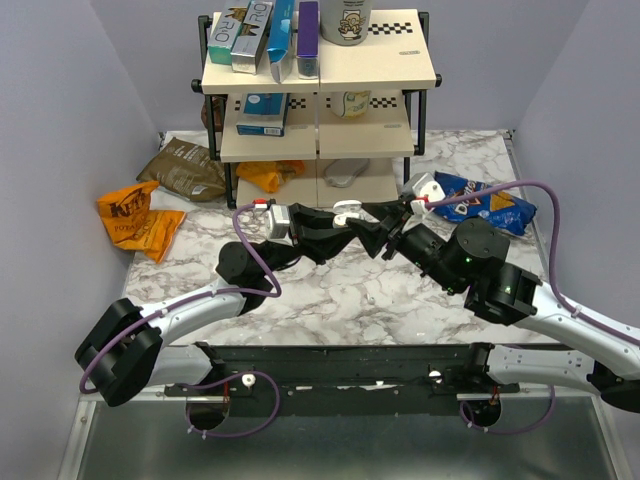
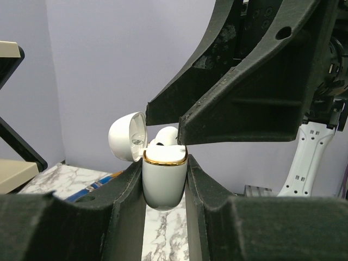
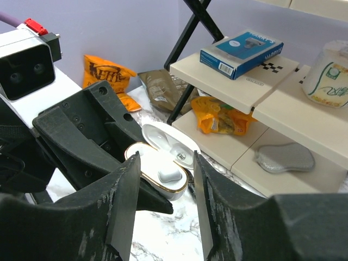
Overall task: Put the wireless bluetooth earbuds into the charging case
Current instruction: Place the earbud in the charging case.
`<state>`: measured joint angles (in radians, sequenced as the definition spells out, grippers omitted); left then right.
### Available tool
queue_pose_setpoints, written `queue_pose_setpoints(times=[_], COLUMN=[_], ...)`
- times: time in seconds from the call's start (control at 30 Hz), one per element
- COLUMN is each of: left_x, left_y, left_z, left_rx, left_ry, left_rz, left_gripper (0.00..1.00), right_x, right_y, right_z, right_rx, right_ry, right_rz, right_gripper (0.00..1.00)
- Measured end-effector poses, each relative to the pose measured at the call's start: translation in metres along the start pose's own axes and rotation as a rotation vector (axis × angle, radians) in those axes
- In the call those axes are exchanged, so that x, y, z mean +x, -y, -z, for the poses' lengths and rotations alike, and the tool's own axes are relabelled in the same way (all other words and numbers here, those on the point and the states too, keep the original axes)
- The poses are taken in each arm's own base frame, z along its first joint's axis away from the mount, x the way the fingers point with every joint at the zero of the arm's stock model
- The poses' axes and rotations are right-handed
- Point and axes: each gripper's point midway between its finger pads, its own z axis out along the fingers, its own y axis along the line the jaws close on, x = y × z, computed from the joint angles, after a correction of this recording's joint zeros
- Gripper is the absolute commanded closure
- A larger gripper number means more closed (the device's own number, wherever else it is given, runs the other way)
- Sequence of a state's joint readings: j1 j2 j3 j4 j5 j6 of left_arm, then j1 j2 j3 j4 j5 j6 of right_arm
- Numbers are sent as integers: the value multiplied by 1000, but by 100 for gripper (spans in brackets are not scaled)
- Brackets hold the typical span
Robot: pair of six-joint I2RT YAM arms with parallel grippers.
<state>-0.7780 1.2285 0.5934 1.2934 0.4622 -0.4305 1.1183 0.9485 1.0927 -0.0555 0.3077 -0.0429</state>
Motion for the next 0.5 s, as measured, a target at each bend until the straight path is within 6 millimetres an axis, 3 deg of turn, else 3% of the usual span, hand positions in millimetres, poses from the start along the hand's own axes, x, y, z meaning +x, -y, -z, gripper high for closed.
queue_pose_setpoints(times=[0.23,0.37,0.5], left_x=[-1,1,0], left_y=[-1,0,2], left_z=[0,6,16], left_rx=[-5,-15,-29], left_ry=[3,1,2], left_rz=[-5,-13,-18], left_gripper=[100,100,100], right_x=[-14,-43,-50], right_y=[13,42,67], right_z=[11,44,74], right_rx=[61,167,267], right_ry=[38,140,205], right_rz=[-57,-112,-161], right_gripper=[41,41,41])
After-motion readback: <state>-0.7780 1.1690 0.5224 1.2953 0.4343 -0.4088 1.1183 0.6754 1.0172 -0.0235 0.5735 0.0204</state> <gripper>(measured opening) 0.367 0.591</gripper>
